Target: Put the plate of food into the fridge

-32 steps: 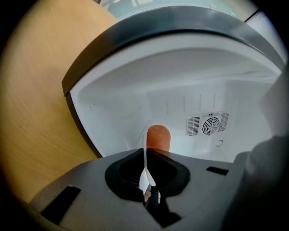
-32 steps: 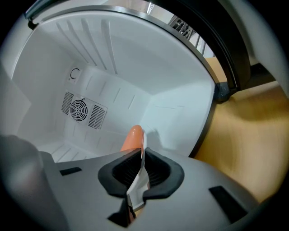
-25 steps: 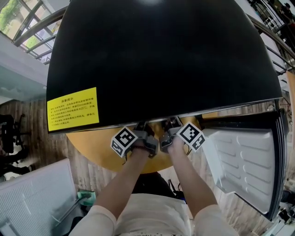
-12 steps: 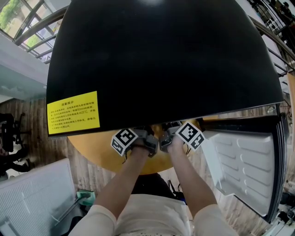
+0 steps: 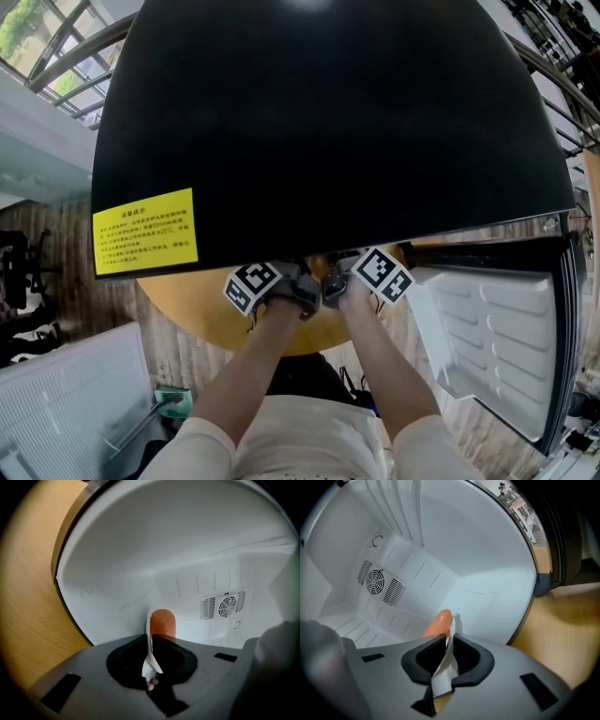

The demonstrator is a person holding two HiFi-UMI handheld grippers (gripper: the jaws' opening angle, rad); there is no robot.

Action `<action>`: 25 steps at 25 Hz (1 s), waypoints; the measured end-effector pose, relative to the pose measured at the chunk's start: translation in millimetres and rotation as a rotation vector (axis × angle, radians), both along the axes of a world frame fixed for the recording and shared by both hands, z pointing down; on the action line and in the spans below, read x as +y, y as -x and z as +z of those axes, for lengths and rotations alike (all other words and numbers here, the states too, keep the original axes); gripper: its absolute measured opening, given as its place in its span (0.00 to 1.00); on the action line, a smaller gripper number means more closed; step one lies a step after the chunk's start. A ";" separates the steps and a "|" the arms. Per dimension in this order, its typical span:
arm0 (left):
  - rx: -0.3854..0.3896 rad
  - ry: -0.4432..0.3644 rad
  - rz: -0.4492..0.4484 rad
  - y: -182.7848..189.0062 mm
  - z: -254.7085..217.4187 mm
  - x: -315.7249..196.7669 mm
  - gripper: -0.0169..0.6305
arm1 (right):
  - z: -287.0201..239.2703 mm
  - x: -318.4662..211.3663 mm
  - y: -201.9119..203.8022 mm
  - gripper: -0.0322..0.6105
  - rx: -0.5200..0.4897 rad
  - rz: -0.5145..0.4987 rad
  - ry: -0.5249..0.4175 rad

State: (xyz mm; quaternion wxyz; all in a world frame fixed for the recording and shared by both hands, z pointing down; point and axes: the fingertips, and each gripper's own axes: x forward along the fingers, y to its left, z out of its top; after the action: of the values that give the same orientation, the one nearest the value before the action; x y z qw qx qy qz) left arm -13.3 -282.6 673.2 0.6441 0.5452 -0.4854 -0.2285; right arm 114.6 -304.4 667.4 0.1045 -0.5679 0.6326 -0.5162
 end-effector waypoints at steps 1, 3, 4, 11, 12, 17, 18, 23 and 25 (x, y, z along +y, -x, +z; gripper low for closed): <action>-0.004 0.000 0.003 -0.3 -0.4 0.0 0.08 | -0.1 0.2 0.0 0.13 0.016 -0.004 0.000; -0.014 0.005 0.010 -0.5 -0.5 0.8 0.08 | -0.4 0.7 -0.4 0.13 0.053 -0.015 0.001; -0.020 0.010 0.013 -0.6 -0.3 1.5 0.08 | -0.5 1.0 -0.6 0.14 0.072 -0.020 0.001; -0.039 0.015 0.037 -1.6 -0.4 7.7 0.17 | -1.6 4.0 -5.5 0.18 0.179 -0.037 0.004; -0.042 0.013 0.037 -1.0 -0.8 8.4 0.17 | -1.8 4.4 -7.1 0.18 0.187 -0.035 0.004; -0.074 -0.006 0.054 -0.4 -5.6 10.3 0.20 | -1.5 9.0 -12.0 0.19 0.182 -0.022 0.011; -0.077 -0.008 0.058 -0.5 -6.4 11.7 0.20 | -1.2 11.1 -12.4 0.20 0.172 -0.019 0.014; -0.083 -0.018 0.078 3.3 -10.6 23.7 0.20 | -2.9 30.8 -13.7 0.20 0.130 0.000 0.027; -0.082 -0.024 0.085 7.1 -13.7 26.9 0.20 | -6.2 38.0 -11.7 0.20 0.128 -0.005 0.019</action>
State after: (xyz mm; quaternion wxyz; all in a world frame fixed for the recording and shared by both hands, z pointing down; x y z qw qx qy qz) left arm -20.5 -255.7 659.5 0.6264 0.5819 -0.4850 -0.1841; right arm 126.3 -266.4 661.1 0.0572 -0.5990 0.6346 -0.4850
